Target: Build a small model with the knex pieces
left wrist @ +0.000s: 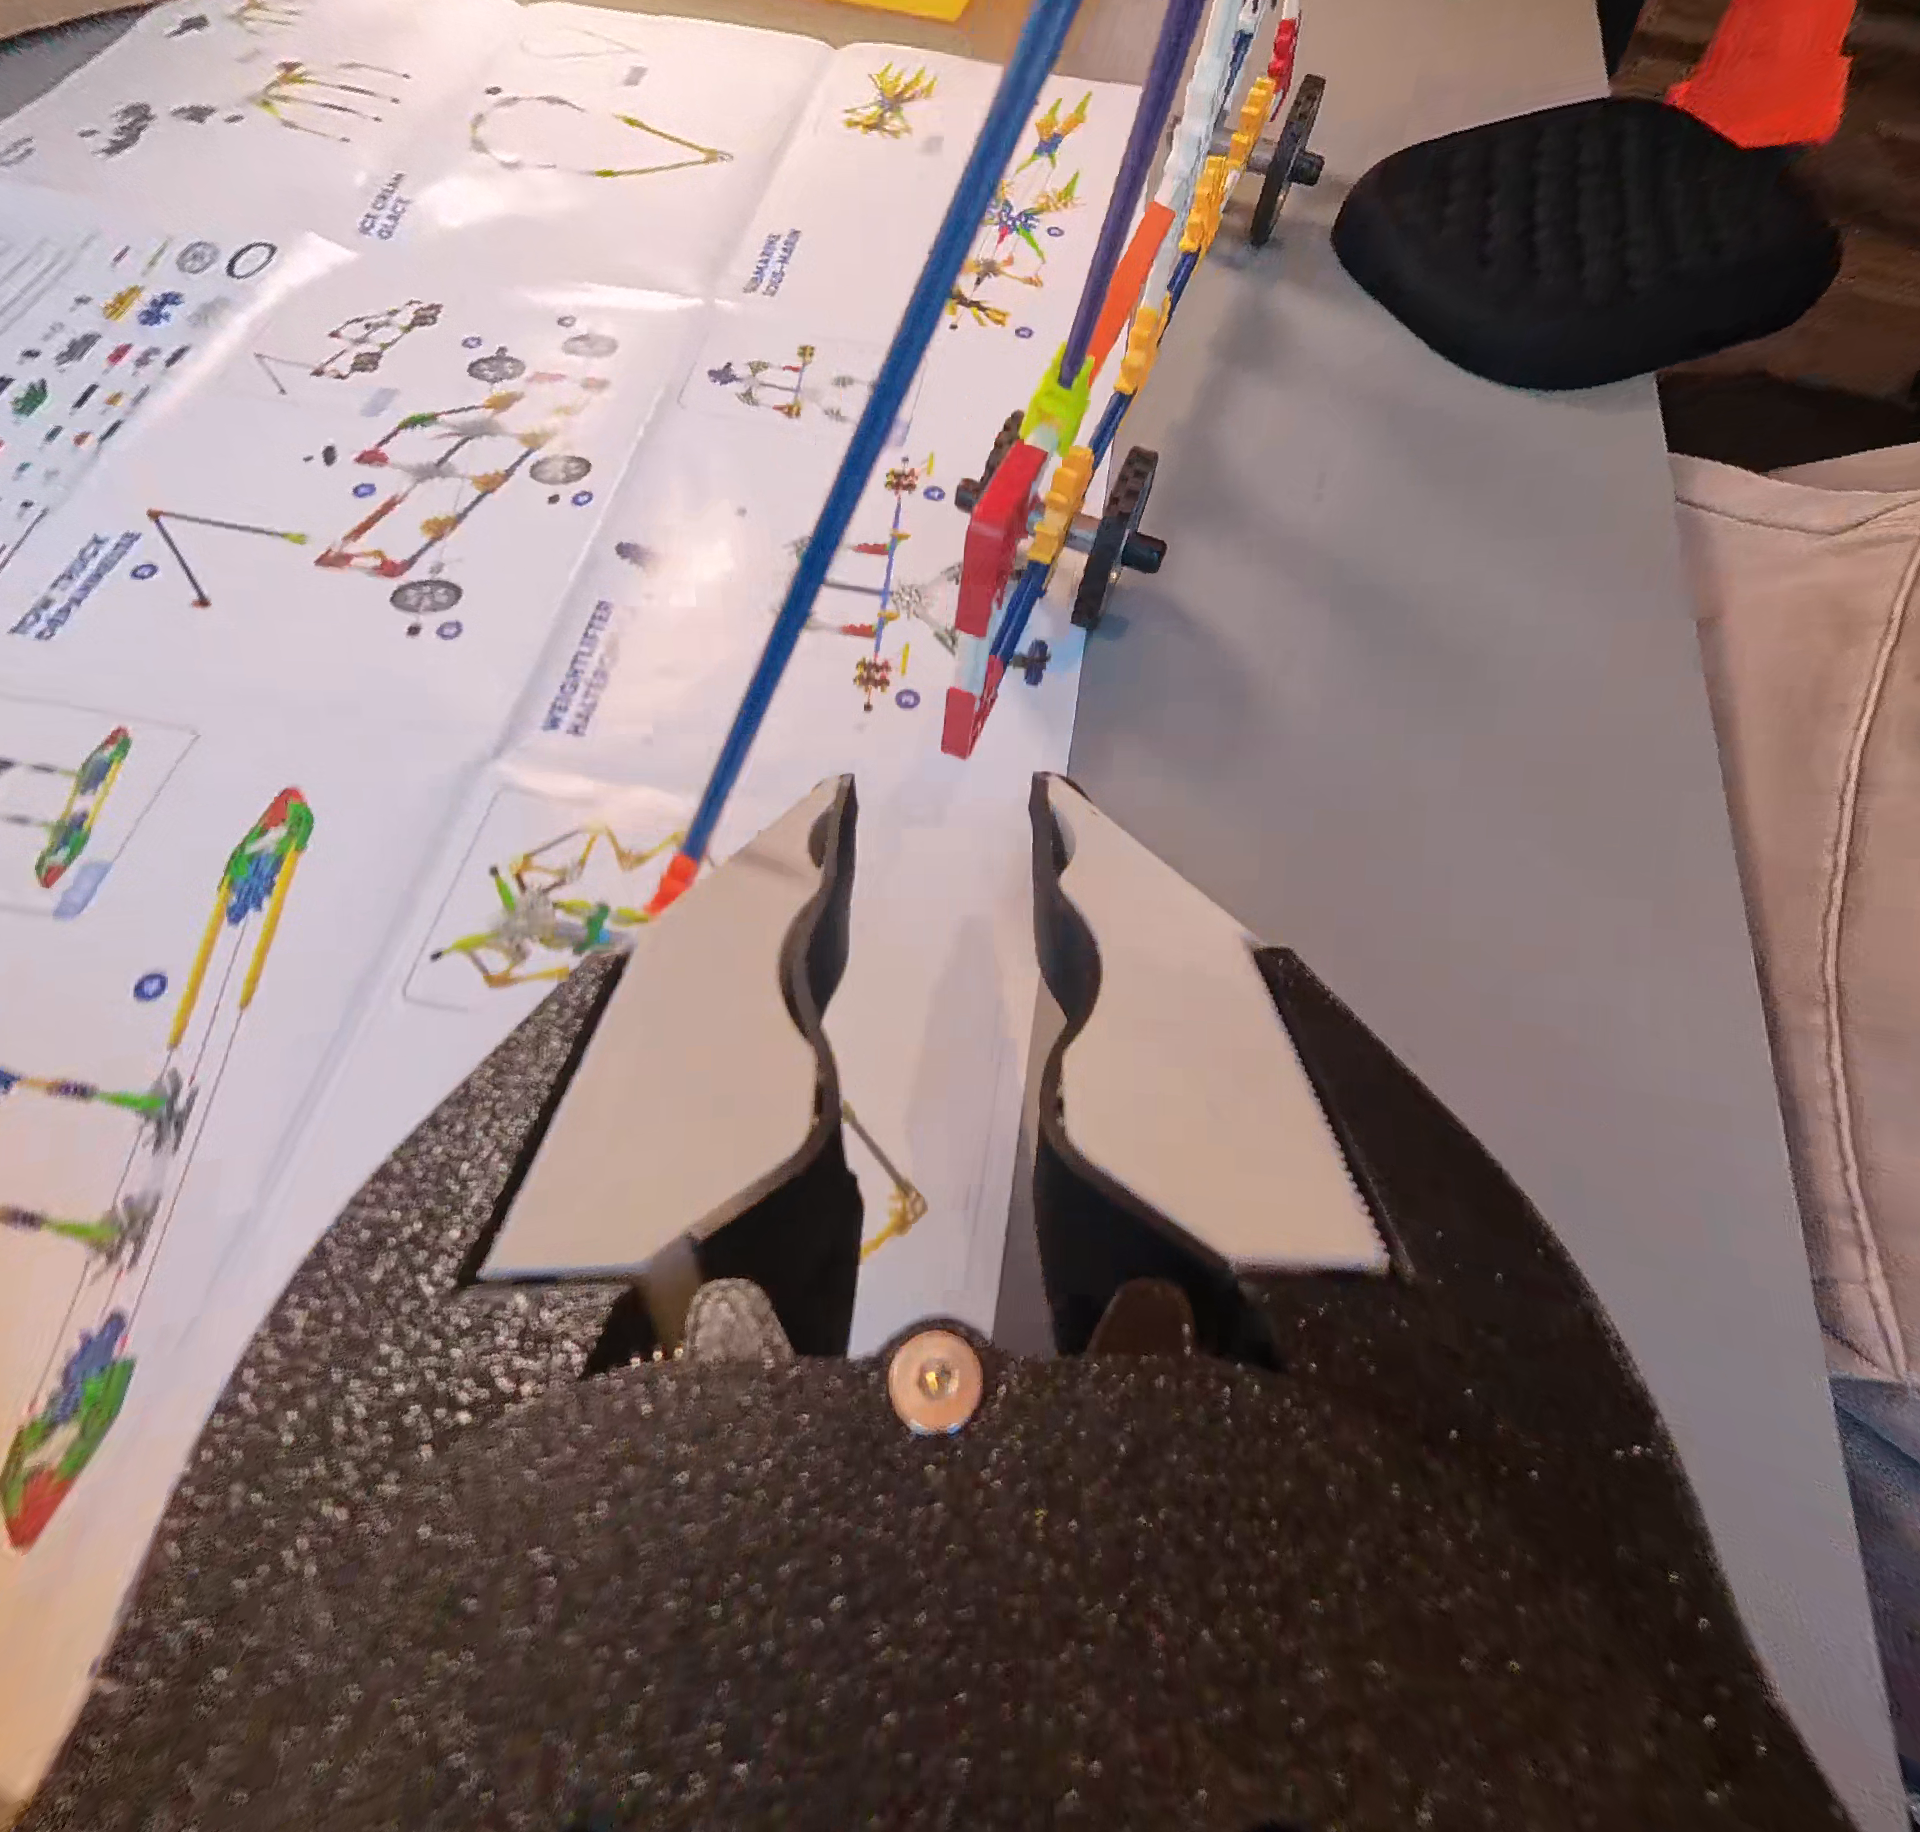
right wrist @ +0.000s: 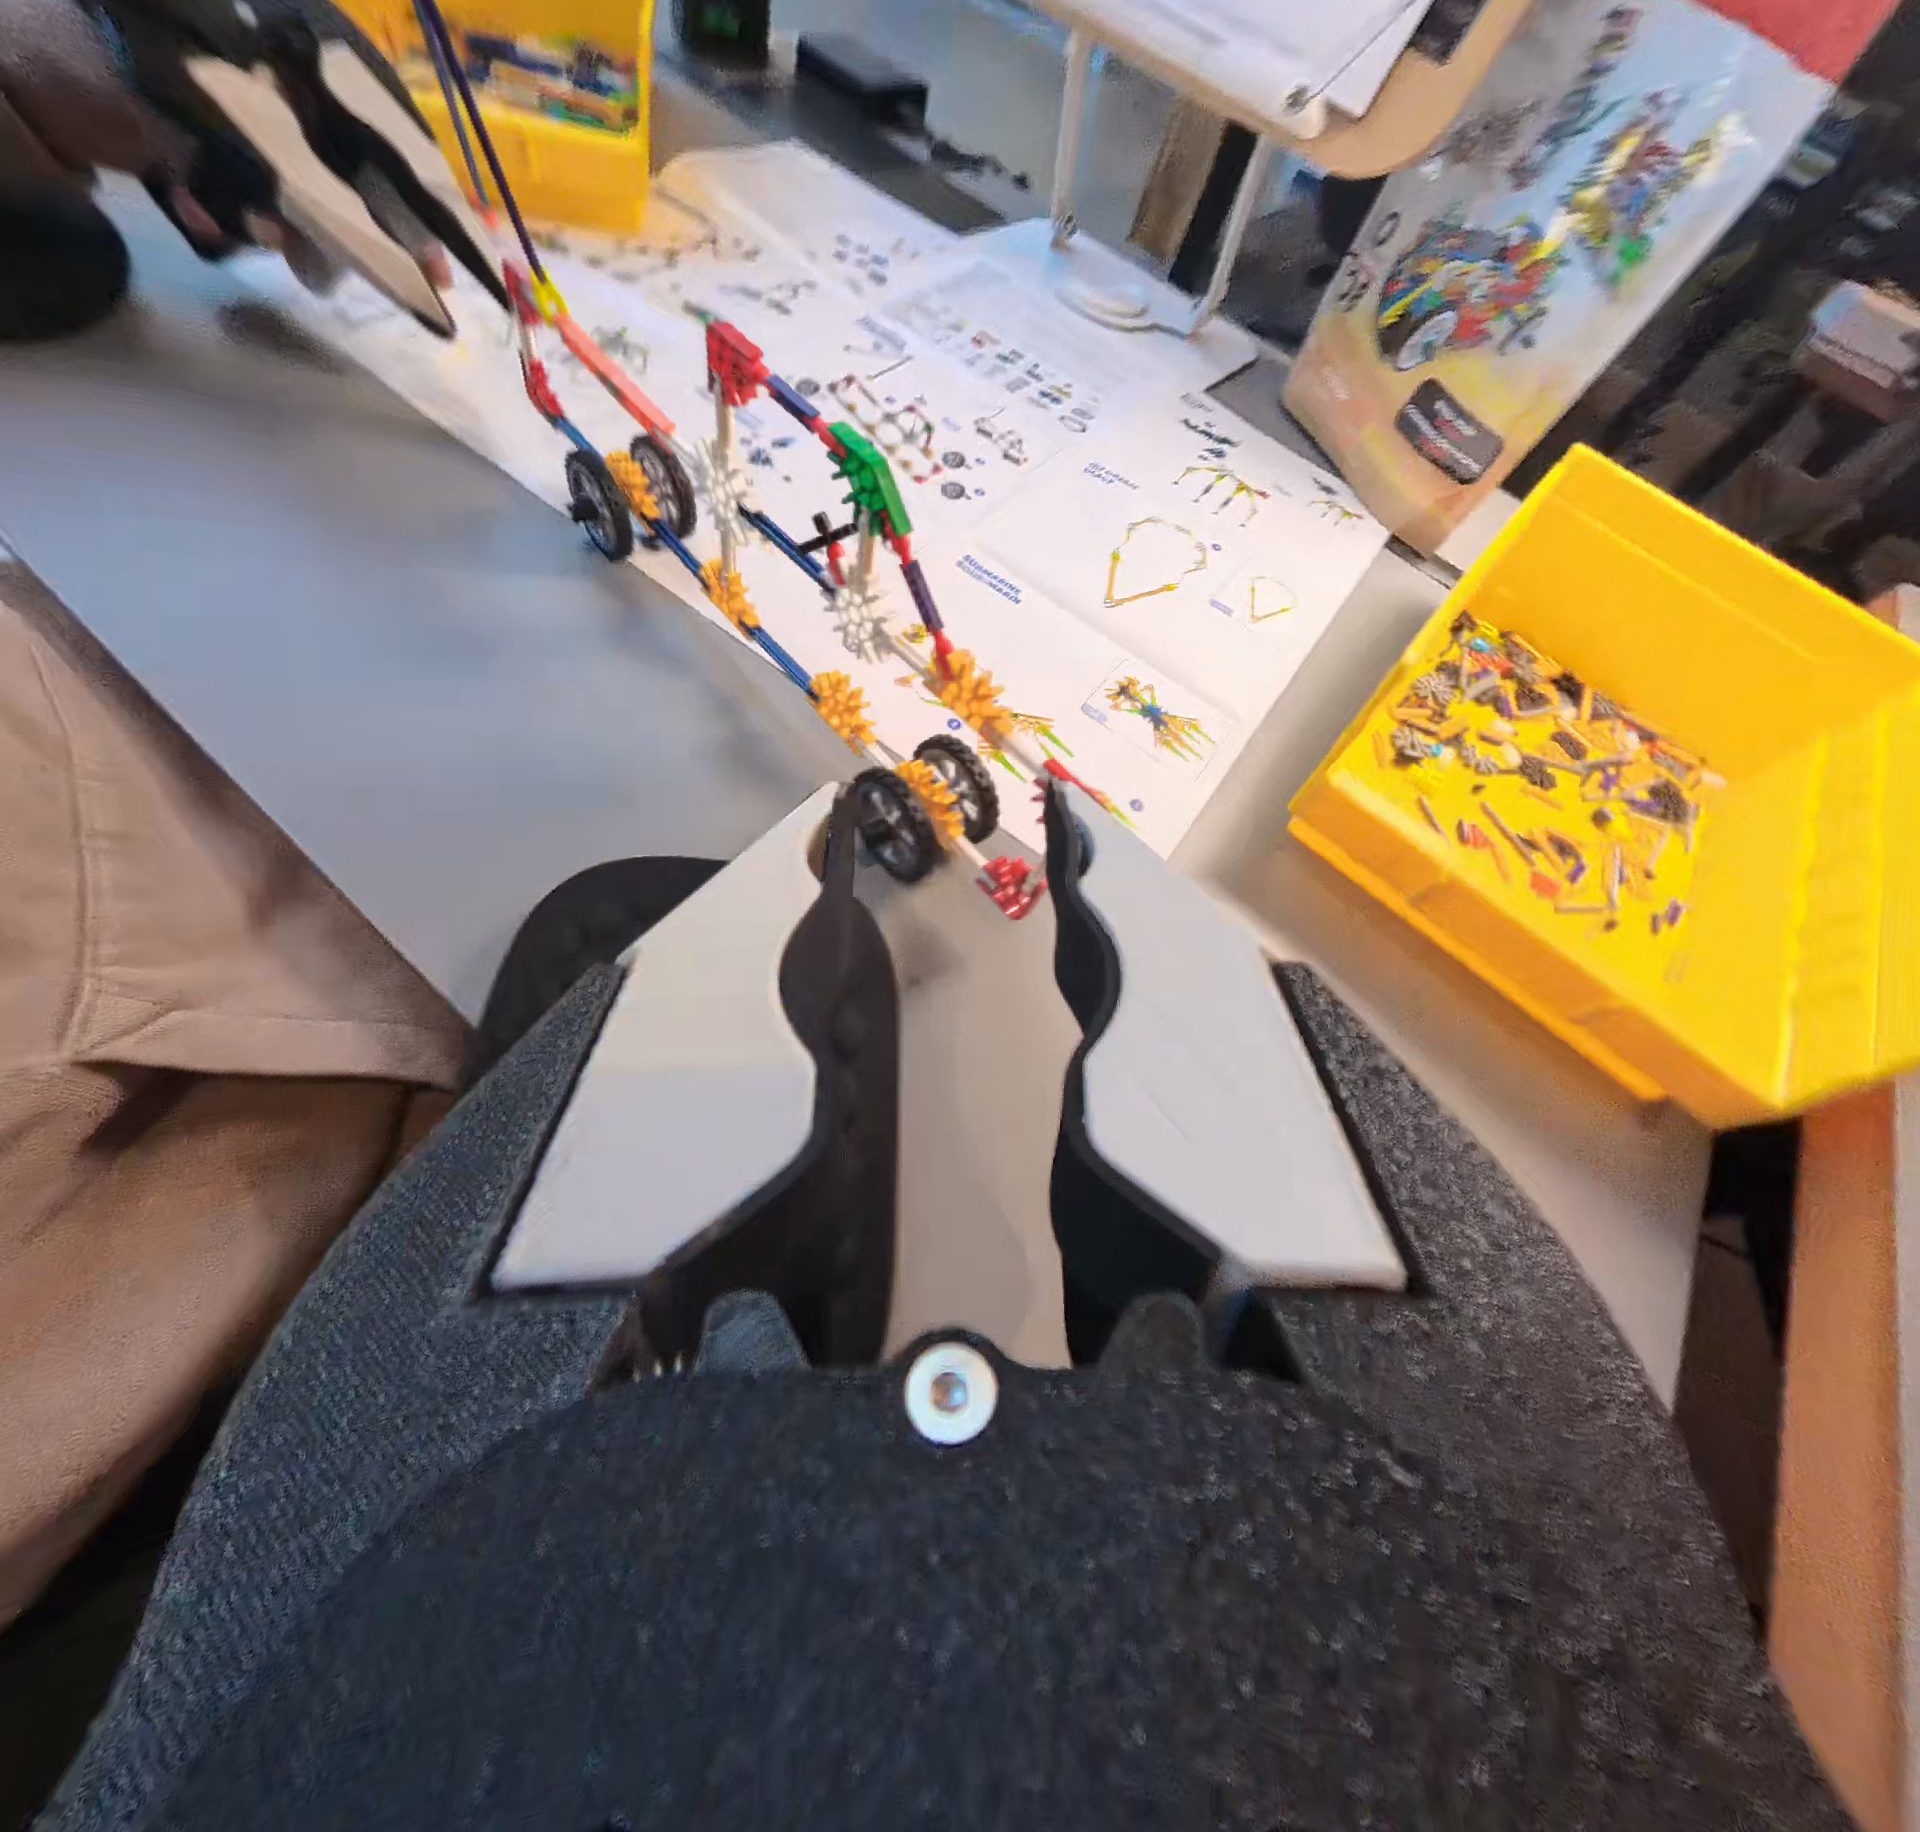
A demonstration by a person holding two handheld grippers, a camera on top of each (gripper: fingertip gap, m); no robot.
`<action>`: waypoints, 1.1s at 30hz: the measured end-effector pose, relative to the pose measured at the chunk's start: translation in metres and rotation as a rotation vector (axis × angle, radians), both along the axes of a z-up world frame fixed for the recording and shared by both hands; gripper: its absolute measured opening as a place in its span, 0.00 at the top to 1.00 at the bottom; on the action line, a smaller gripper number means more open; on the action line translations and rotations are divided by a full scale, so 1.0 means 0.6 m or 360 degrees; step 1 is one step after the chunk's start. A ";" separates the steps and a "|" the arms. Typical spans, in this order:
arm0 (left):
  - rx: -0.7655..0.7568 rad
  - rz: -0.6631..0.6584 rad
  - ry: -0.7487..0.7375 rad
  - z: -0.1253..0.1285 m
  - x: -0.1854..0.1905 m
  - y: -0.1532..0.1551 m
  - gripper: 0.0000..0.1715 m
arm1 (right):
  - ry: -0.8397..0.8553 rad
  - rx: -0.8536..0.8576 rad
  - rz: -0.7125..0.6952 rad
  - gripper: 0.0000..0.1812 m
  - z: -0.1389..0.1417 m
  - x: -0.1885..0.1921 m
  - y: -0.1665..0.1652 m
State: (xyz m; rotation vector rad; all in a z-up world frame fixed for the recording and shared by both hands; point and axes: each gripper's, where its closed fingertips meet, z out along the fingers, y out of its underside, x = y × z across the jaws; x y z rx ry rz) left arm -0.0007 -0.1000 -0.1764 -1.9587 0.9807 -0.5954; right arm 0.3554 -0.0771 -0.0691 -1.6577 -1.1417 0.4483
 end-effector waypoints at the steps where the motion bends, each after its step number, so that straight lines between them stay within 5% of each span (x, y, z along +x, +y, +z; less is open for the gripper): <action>1: 0.0014 -0.0034 -0.0014 0.002 0.012 0.008 0.83 | 0.0102 0.0007 -0.0062 0.82 -0.003 0.016 -0.026; 4: 0.0066 -0.0150 -0.0068 0.012 0.051 0.025 0.89 | 0.0356 0.0080 -0.0227 0.87 -0.006 0.052 -0.081; 10: 0.0076 -0.0298 -0.0083 0.016 0.131 0.052 0.96 | 0.1095 0.0177 -0.0296 0.91 0.072 0.044 -0.096; 14: 0.0102 -0.0389 -0.0070 0.019 0.196 0.067 0.97 | 0.1297 0.0197 -0.0289 0.91 0.050 0.028 -0.144; 21: 0.0215 -0.0532 -0.0031 0.025 0.324 0.092 0.96 | 0.0918 0.0131 -0.0550 0.90 -0.083 0.017 -0.197; 26: 0.0242 -0.0622 -0.0115 0.039 0.370 0.095 0.94 | 0.0852 0.0167 -0.0575 0.90 -0.092 0.016 -0.204; 33: 0.0346 -0.0585 -0.0103 0.056 0.354 0.092 1.00 | 0.1054 0.0143 -0.0498 0.90 -0.091 0.004 -0.185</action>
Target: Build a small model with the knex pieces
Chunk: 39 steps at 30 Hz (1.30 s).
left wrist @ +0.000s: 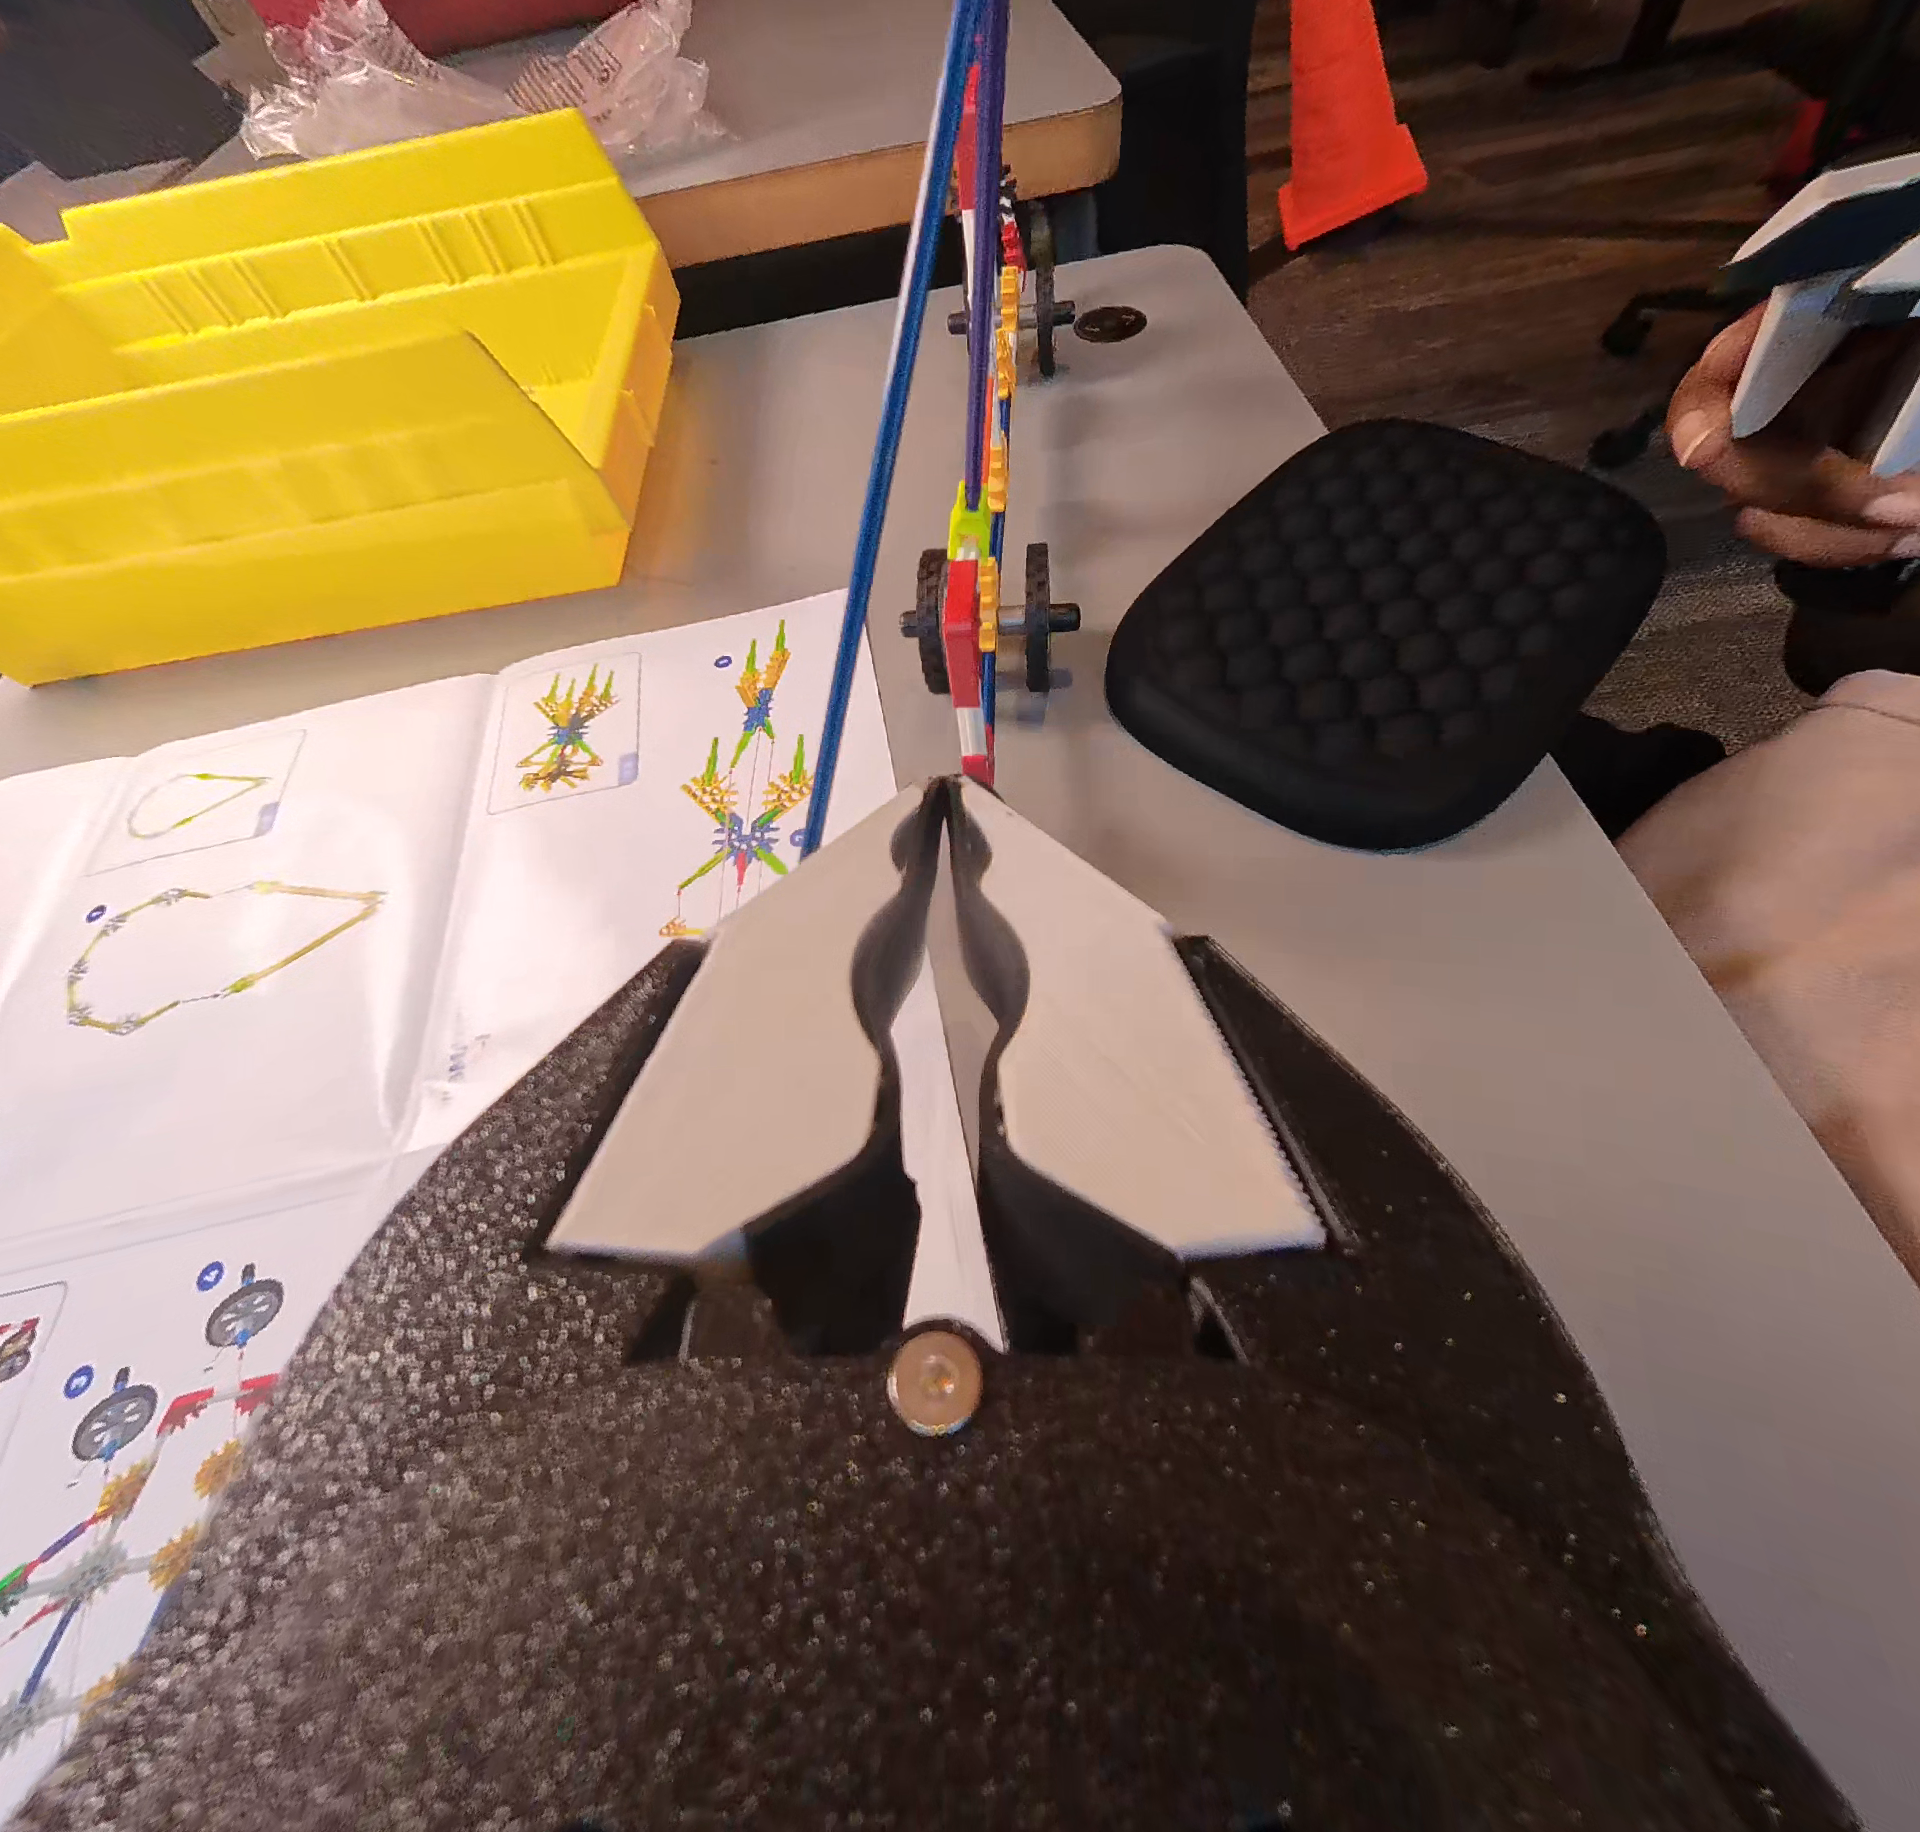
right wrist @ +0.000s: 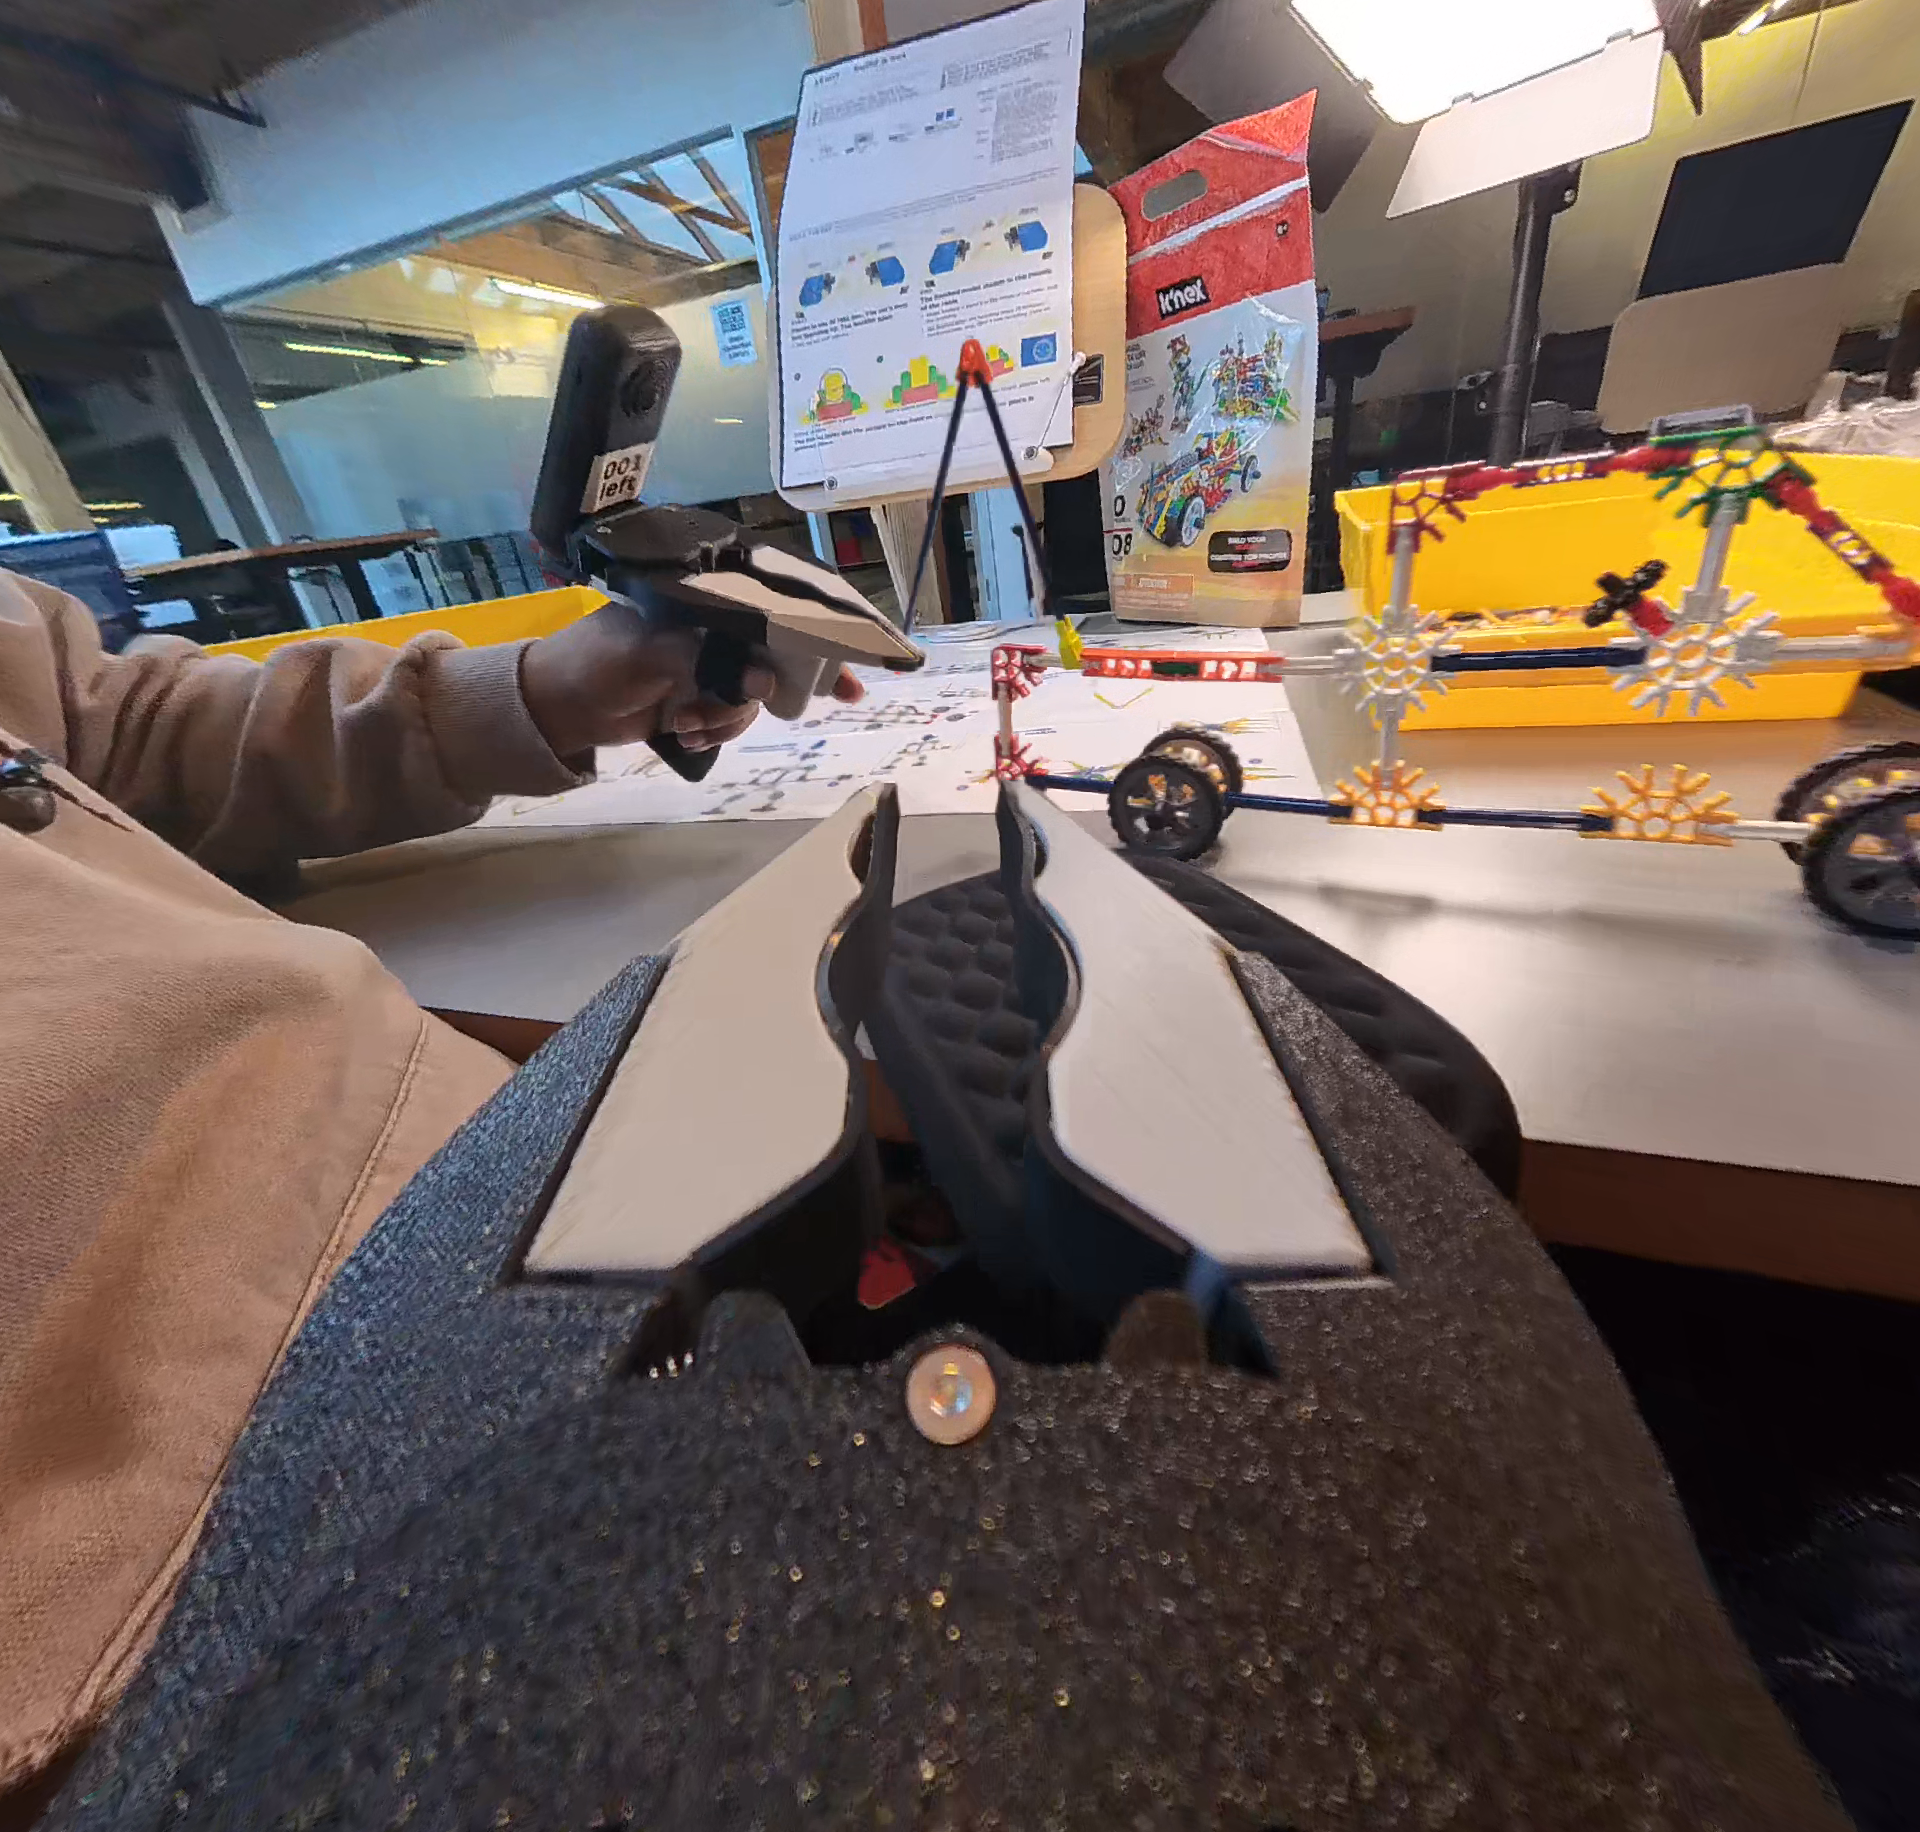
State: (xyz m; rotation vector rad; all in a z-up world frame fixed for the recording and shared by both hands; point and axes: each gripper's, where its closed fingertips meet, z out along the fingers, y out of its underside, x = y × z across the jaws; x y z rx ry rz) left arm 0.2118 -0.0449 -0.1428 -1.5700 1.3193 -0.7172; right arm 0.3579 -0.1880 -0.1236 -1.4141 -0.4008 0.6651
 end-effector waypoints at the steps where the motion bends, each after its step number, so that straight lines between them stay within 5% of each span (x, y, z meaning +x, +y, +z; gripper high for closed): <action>1: -0.0009 0.0006 0.0008 0.003 -0.006 0.000 1.00 | -0.0004 0.0002 0.0015 0.90 -0.001 -0.004 0.002; 7: -0.0010 0.0118 0.0005 0.026 -0.060 -0.005 1.00 | -0.0001 0.0037 0.0119 0.90 0.009 -0.022 0.016; 10: -0.0021 0.0191 -0.0039 0.054 -0.093 -0.021 0.89 | -0.0008 0.0066 0.0135 0.90 0.019 -0.024 0.023; 15: -0.0110 0.0276 -0.0127 0.068 -0.131 -0.080 0.87 | 0.0035 0.0167 -0.0015 0.91 0.038 0.003 0.049; 23: -0.0268 0.0267 -0.0092 -0.008 -0.028 -0.121 0.83 | 0.0415 0.0207 -0.0108 0.92 0.078 0.072 0.081; 30: -0.0269 0.0554 -0.0098 -0.035 0.084 -0.006 0.78 | 0.0386 0.0238 -0.0116 0.92 0.092 0.090 0.079; 35: -0.0256 0.0585 -0.0070 -0.026 0.116 0.029 0.94 | 0.0277 0.0231 -0.0216 0.92 0.081 0.114 0.078; 39: -0.0305 0.0525 -0.0034 -0.022 0.100 0.015 0.95 | 0.0227 0.0227 -0.0250 0.92 0.076 0.120 0.074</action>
